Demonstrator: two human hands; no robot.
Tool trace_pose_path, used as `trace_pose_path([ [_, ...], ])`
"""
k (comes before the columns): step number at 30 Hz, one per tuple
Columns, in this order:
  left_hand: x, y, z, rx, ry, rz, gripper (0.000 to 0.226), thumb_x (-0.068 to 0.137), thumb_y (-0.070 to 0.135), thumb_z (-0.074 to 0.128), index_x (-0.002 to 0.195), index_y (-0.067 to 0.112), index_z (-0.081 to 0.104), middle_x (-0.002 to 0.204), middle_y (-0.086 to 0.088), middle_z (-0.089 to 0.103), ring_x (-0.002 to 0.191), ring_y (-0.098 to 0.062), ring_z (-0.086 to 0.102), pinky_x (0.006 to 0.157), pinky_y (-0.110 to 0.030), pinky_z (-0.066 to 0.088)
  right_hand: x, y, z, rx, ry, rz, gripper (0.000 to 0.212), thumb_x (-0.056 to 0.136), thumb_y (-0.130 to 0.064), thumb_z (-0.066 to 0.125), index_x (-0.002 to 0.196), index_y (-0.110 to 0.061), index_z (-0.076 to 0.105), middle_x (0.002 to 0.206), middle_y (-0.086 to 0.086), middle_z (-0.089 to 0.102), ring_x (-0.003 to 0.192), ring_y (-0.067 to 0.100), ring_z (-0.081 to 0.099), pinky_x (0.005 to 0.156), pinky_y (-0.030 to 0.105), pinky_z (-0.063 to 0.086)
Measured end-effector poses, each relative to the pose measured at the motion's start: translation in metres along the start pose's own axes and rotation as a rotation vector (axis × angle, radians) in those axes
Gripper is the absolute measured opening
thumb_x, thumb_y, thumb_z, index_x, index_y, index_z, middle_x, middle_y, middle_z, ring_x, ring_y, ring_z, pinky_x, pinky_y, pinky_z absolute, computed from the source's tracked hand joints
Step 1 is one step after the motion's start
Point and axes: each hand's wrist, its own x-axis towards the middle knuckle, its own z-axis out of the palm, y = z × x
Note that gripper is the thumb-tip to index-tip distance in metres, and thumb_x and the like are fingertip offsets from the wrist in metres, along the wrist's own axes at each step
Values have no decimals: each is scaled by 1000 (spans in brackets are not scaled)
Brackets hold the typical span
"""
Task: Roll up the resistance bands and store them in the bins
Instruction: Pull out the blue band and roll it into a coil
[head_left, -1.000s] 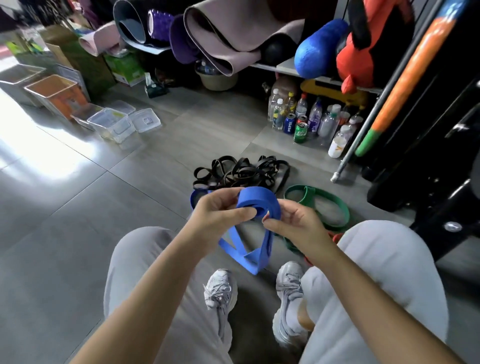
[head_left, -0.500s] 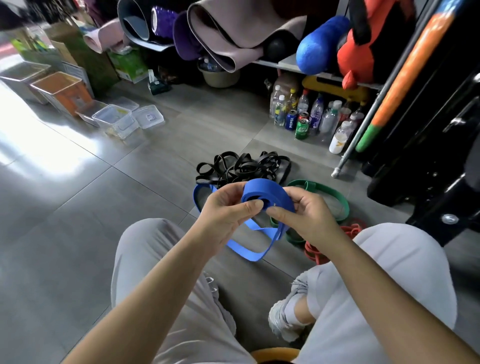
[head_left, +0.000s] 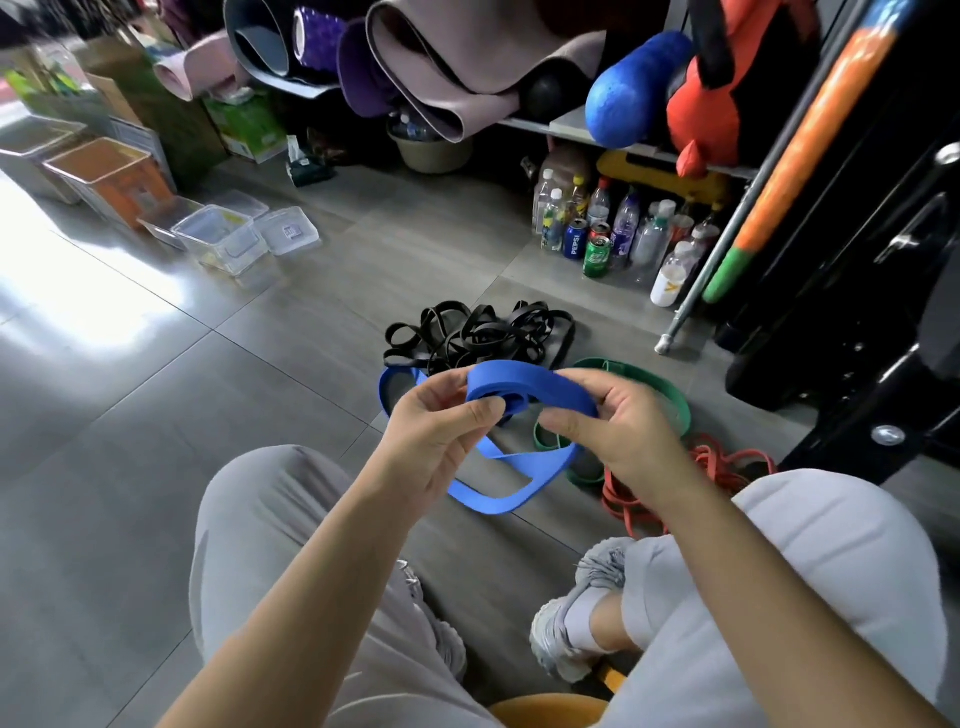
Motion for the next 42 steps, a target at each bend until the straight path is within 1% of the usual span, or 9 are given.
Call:
trace_pose_path([
  [4, -4, -19, 11, -98, 6, -65, 26, 71, -3, 60, 96, 1, 65, 78, -6, 71, 73, -13, 68, 68, -18, 53, -8, 23, 21, 120, 60, 64, 22, 69, -20, 72, 91, -15, 69, 83, 11, 63, 76, 17, 55, 70, 27, 46],
  [12, -1, -2, -5, 288, -57, -144, 41, 65, 0, 69, 105, 3, 59, 95, -13, 66, 86, -23, 63, 85, -36, 51, -1, 30, 7, -57, -55, 50, 19, 68, -22, 75, 86, -25, 70, 76, 3, 58, 70, 12, 49, 65, 26, 42],
  [16, 0, 2, -4, 236, -81, -168, 38, 69, -1, 70, 105, 3, 59, 91, -7, 68, 82, -18, 66, 77, -27, 54, 1, 26, 7, -1, -49, 52, 23, 68, -17, 73, 90, -21, 68, 77, -2, 63, 72, 10, 54, 67, 23, 46],
  [22, 1, 7, 3, 1331, -188, 186, 53, 72, 24, 79, 120, 24, 55, 104, 7, 53, 86, -6, 50, 72, -9, 38, 1, 30, 0, -387, -166, 84, 24, 69, -9, 76, 87, -23, 69, 77, 5, 65, 66, 8, 54, 63, 28, 45],
  [25, 0, 15, 12, 1535, -257, 228, 43, 75, 30, 75, 114, 20, 62, 95, 11, 51, 85, -5, 44, 68, -11, 34, 2, 27, 0, -531, -205, 71, 20, 70, -17, 78, 83, -26, 67, 73, -4, 62, 64, 6, 52, 62, 28, 43],
  [29, 2, 21, 9, 1457, -203, 211, 35, 72, 23, 78, 104, 17, 65, 87, 9, 56, 84, -5, 51, 68, -11, 38, 0, 15, -4, -429, -189, 108, 36, 67, -18, 79, 98, -30, 64, 84, -10, 66, 76, 10, 61, 71, 29, 50],
  [34, -7, 18, 8, 958, -50, 121, 31, 72, 3, 76, 89, 25, 62, 79, 13, 66, 69, 8, 59, 60, -6, 41, -1, 9, -8, -250, -190, 79, 36, 68, -11, 81, 97, -26, 66, 95, 3, 73, 90, 24, 69, 85, 43, 55],
  [39, -7, -7, 6, 343, 41, 58, 30, 74, 9, 68, 104, 7, 64, 90, -8, 70, 85, -20, 67, 81, -34, 56, -13, 29, 14, 72, -78, 64, 42, 76, 7, 68, 105, -23, 63, 91, -11, 73, 89, 7, 65, 85, 27, 54],
  [42, -11, -24, 6, 81, 25, -3, 22, 81, 5, 62, 103, 3, 62, 86, -7, 71, 81, -18, 68, 74, -29, 56, -15, 37, 21, 176, 6, 62, 28, 81, 5, 63, 103, -13, 64, 88, -8, 73, 86, 8, 67, 77, 20, 52],
])
